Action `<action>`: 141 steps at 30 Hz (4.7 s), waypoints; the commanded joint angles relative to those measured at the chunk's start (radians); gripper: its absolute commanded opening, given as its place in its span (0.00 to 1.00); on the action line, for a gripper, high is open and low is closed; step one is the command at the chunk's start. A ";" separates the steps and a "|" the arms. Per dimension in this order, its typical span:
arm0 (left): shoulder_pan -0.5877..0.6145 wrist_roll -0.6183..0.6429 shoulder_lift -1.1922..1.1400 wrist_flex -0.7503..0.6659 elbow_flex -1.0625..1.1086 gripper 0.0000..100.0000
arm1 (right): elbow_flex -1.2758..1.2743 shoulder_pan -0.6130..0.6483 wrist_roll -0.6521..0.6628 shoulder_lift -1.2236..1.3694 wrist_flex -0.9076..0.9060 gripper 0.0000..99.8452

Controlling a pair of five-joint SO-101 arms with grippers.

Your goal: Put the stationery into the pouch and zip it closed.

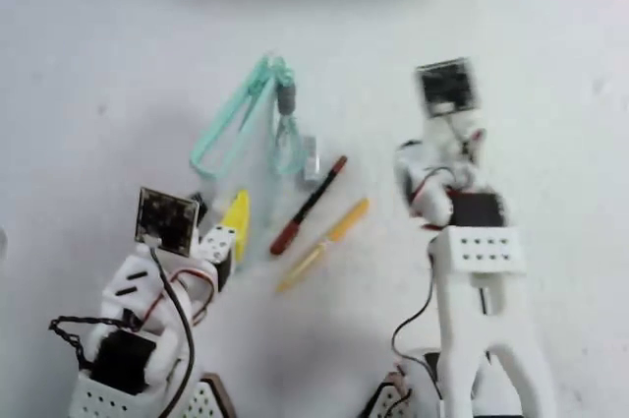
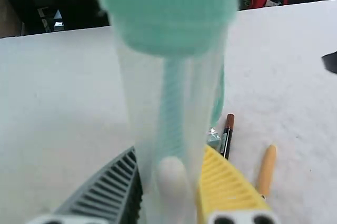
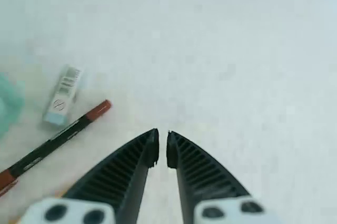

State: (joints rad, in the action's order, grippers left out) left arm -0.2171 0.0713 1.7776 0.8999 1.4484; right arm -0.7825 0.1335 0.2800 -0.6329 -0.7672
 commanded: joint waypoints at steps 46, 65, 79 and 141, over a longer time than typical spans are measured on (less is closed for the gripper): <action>0.065 -0.003 0.008 -0.052 -0.014 0.11 | 2.108 0.205 -0.356 1.661 -0.932 0.02; -0.079 -0.009 0.010 -0.098 0.028 0.11 | 2.027 0.077 -0.353 1.503 -0.958 0.02; -0.074 -0.009 0.010 -0.084 0.031 0.11 | 1.399 0.142 -0.351 0.628 -0.920 0.02; -0.010 -0.003 0.010 -0.037 0.025 0.19 | -0.091 0.570 -0.167 -0.529 0.249 0.02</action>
State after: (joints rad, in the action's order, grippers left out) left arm -0.2509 0.0729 1.7776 0.8784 1.4837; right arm -0.8531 0.7043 0.1005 -1.0994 -0.5109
